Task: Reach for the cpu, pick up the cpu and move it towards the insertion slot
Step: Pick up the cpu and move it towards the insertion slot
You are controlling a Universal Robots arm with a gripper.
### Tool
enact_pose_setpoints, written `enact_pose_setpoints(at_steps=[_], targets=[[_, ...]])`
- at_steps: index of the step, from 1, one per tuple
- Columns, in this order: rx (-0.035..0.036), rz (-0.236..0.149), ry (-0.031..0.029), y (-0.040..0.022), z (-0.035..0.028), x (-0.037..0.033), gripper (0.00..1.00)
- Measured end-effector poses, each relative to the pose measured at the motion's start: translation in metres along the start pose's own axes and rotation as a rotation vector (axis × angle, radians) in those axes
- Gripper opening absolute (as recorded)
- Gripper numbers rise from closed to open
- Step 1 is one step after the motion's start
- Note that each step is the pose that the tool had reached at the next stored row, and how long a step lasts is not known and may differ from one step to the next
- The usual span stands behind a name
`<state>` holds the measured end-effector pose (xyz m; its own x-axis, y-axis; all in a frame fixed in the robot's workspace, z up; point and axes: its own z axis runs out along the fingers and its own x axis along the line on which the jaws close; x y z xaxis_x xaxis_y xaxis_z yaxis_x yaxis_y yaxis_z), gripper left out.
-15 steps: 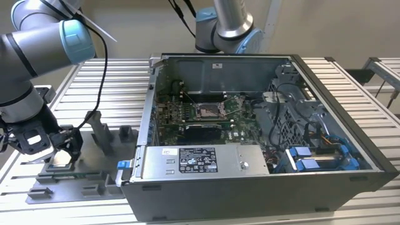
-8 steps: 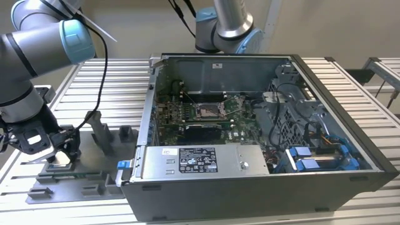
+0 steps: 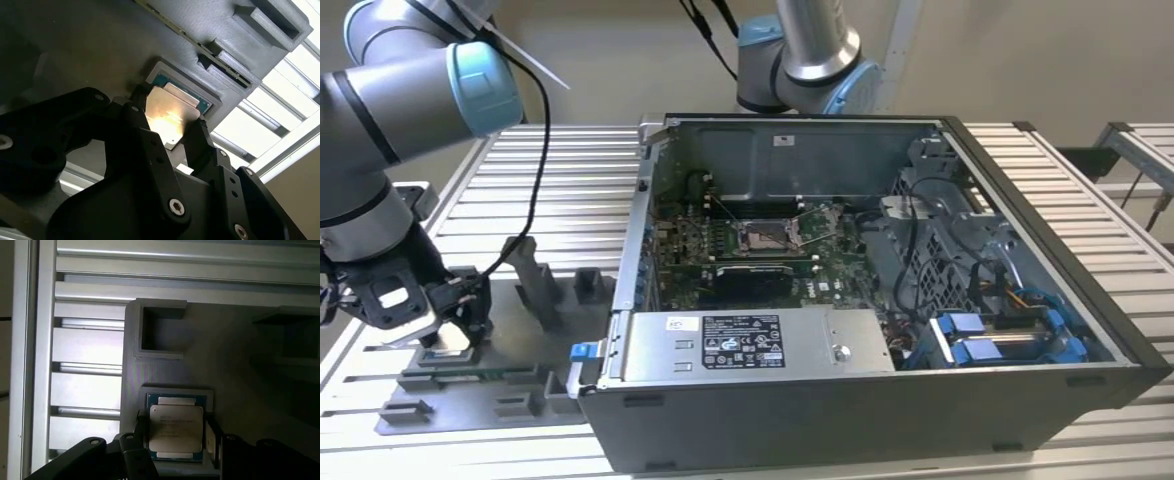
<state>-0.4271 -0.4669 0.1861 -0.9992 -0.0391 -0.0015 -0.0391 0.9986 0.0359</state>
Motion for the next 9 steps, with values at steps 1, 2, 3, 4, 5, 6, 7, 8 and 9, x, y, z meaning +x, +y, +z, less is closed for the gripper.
enact_pose_setpoints(at_steps=[1,2,3,4,5,6,7,8,9], targets=[[0.0,0.0,0.0,0.0,0.0,0.0,0.0],[0.0,-0.001,0.0,0.0,0.0,0.0,0.0],[0.0,-0.002,0.0,0.0,0.0,0.0,0.0],[0.0,-0.002,0.0,0.0,0.0,0.0,0.0],[0.0,-0.003,0.0001,0.0,0.0,0.0,0.0],[0.0,-0.003,0.0,0.0,0.0,0.0,0.0],[-0.0002,-0.003,-0.0001,0.0001,-0.0002,0.0,0.0],[-0.0004,-0.003,-0.0004,0.0001,-0.0014,-0.0001,0.0],[-0.0004,-0.003,-0.0004,0.0002,-0.0037,0.0,0.0]])
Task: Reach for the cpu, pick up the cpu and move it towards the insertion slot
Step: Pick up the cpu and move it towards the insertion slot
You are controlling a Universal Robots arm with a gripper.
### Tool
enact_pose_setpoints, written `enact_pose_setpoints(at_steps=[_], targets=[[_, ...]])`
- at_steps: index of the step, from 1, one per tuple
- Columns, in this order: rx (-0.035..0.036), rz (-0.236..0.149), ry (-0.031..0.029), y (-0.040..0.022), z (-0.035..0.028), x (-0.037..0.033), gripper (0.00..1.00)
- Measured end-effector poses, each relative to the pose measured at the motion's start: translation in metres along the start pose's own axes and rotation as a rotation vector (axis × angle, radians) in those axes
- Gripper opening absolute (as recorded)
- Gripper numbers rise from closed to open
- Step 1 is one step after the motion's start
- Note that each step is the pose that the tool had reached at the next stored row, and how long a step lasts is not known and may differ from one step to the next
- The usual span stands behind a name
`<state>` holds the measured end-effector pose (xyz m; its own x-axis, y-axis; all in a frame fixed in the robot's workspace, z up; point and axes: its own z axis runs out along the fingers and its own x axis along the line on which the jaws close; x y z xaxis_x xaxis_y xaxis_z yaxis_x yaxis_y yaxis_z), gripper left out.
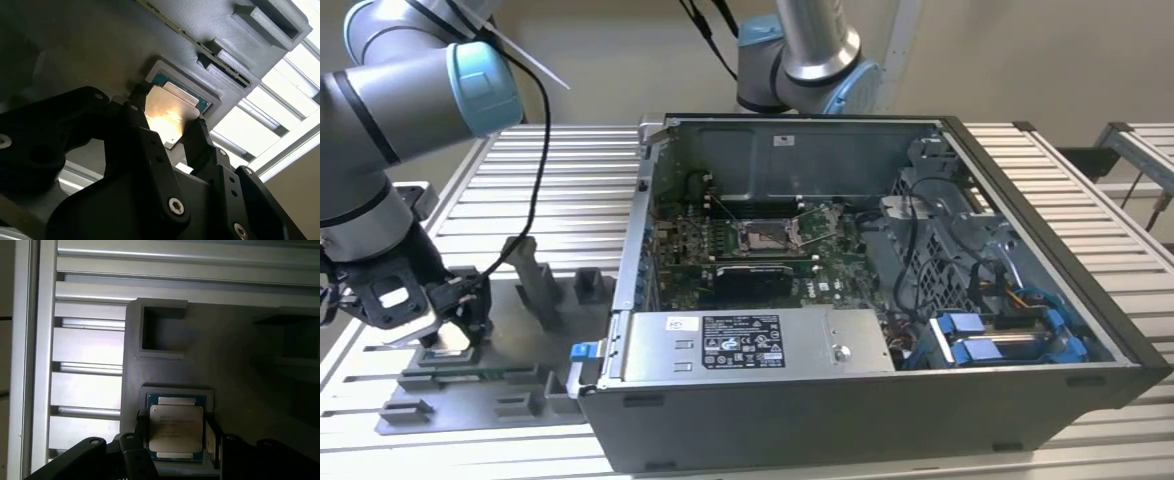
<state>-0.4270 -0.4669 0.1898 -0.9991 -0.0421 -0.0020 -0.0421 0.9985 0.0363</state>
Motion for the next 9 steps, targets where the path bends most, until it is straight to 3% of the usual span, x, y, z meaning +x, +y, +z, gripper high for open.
enact_pose_setpoints(at_steps=[9], targets=[[0.0004,0.0,0.0005,0.0008,-0.0248,0.0,0.0]])
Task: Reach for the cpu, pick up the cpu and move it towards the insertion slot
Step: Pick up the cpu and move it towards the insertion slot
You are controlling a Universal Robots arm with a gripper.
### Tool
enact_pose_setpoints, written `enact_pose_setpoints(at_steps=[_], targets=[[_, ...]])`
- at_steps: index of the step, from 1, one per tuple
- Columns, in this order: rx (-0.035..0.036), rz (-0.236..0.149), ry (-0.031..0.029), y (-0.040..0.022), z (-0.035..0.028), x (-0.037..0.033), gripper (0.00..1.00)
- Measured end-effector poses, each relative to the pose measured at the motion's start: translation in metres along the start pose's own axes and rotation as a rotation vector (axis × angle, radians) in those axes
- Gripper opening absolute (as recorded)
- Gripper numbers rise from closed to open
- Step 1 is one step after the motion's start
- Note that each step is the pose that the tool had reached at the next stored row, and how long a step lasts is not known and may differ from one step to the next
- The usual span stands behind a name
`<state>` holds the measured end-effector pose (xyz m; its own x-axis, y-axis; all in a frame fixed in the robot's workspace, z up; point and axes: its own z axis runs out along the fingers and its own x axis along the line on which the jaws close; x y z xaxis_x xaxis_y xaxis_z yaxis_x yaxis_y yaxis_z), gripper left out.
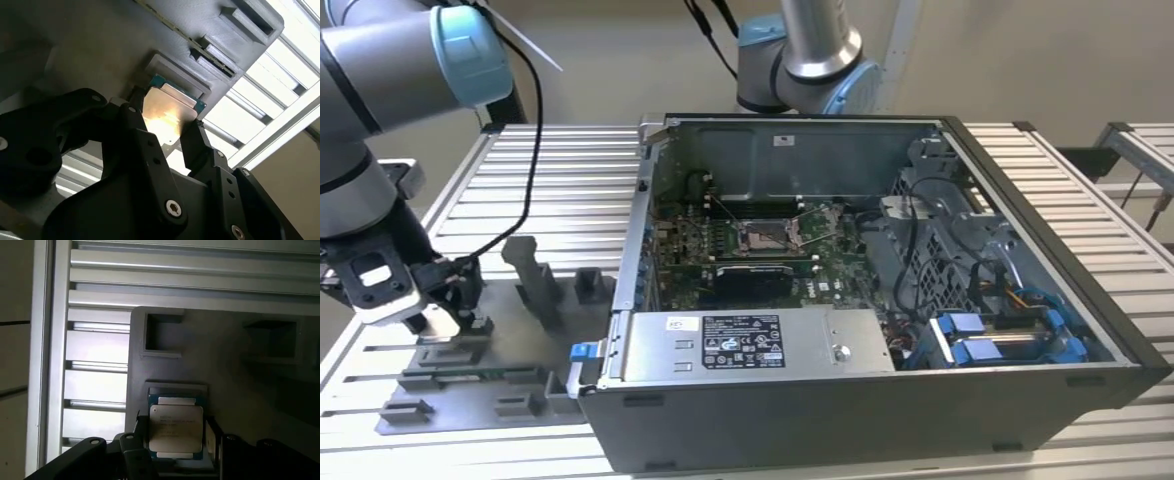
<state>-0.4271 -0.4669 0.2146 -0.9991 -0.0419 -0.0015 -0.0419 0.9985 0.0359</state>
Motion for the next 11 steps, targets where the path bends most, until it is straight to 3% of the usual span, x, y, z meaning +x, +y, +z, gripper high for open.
enact_pose_setpoints(at_steps=[5,11], targets=[[0.0,0.0,0.0,0.0005,-0.0143,0.0,0.0],[-0.0001,0.0,0.0,0.0009,-0.025,0.0,0.0]])
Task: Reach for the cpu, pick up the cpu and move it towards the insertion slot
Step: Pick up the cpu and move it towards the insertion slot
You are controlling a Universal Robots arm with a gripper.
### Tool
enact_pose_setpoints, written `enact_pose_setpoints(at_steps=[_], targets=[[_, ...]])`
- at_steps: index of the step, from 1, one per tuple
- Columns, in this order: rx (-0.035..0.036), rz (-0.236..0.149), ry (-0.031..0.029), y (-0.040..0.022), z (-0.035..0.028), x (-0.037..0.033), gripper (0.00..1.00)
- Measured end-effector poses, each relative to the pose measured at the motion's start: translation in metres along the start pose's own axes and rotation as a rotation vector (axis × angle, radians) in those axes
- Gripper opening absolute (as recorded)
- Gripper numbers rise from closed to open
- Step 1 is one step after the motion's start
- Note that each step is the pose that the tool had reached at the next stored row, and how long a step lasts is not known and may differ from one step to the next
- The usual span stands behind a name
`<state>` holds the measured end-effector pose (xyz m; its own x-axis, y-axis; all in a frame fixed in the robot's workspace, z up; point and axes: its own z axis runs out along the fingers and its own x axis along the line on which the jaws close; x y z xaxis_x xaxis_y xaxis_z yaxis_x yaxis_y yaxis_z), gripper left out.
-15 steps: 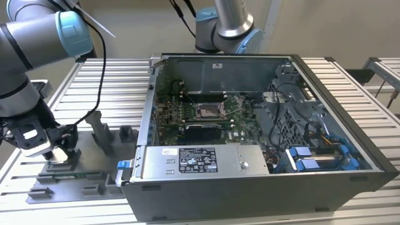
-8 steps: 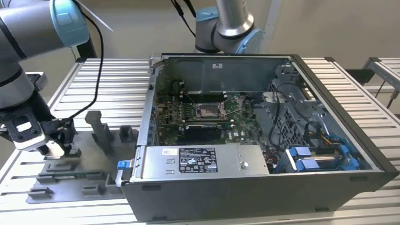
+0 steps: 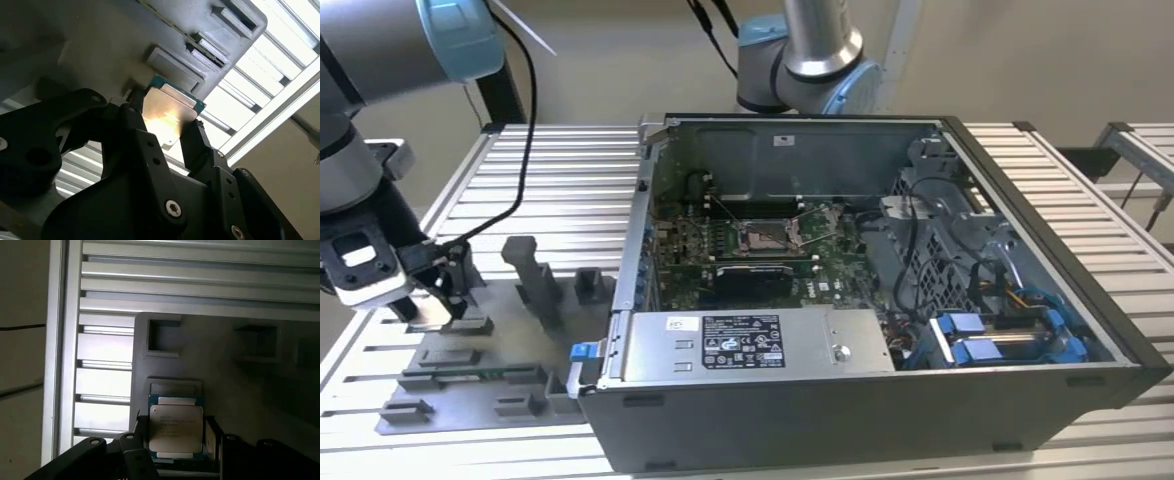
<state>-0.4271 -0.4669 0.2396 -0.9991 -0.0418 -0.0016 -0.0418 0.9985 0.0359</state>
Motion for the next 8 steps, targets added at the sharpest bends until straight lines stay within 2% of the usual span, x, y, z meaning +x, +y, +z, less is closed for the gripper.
enact_pose_setpoints(at_steps=[8], targets=[[0.0,0.0,0.0001,0.0005,-0.0148,0.0,0.0]])
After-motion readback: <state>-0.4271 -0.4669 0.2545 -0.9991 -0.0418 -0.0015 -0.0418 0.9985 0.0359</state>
